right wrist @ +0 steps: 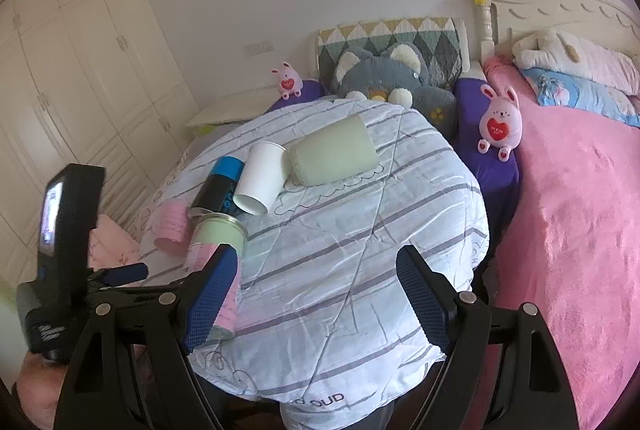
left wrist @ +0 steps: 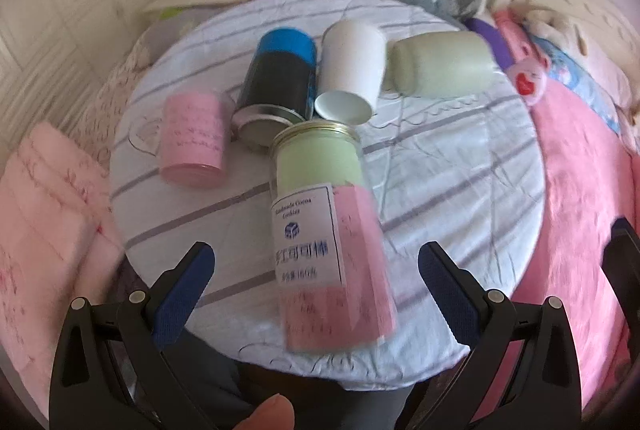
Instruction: Flip cup upright
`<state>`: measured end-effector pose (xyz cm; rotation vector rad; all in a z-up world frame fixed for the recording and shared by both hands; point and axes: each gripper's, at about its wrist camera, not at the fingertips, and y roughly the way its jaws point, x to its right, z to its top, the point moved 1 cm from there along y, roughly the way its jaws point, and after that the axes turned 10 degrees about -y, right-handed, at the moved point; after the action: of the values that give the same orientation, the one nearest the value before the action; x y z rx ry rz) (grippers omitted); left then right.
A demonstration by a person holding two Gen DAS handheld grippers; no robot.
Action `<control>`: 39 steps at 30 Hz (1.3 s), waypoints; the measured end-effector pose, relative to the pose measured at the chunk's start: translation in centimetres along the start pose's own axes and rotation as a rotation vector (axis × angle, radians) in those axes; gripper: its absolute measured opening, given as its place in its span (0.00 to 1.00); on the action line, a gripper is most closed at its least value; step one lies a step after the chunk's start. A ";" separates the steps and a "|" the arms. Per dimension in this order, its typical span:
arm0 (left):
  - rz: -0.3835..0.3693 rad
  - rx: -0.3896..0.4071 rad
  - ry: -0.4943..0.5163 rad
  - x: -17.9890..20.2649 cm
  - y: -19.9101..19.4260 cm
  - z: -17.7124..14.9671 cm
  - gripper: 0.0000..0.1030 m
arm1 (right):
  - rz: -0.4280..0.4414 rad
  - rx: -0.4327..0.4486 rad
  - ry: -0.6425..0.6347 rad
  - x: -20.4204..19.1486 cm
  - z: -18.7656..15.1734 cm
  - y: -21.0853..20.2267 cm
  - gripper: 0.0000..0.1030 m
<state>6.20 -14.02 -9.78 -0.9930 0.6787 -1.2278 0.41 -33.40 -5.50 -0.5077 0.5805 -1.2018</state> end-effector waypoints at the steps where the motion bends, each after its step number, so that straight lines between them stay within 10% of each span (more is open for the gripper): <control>1: 0.009 -0.010 -0.019 0.0 0.7 0.3 1.00 | 0.005 -0.005 0.000 0.2 0.0 0.4 0.81; 13: 0.022 -0.137 -0.103 0.0 5.6 1.6 0.98 | 0.055 -0.056 0.008 1.2 0.1 3.5 0.81; 16: -0.001 -0.177 -0.111 0.0 6.3 1.7 0.76 | 0.062 -0.059 0.012 1.0 0.2 3.9 0.81; 23: -0.080 -0.167 -0.100 -0.1 5.5 1.8 0.69 | 0.061 -0.057 0.018 0.7 0.3 3.8 0.81; 28: -0.150 0.005 -0.004 0.4 2.0 0.9 0.69 | 0.042 -0.049 0.031 0.7 0.0 2.8 0.81; 36: -0.177 0.595 0.151 -0.4 -1.2 -1.3 0.69 | -0.022 -0.063 0.060 0.8 -1.2 1.2 0.81; 39: -0.156 0.642 0.185 -0.9 0.9 -1.9 0.69 | -0.052 -0.080 0.063 0.4 -1.7 0.8 0.81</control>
<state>4.73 -13.61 -11.50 -0.4044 0.3068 -1.5539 -0.03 -33.67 -7.37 -0.5574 0.6746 -1.2514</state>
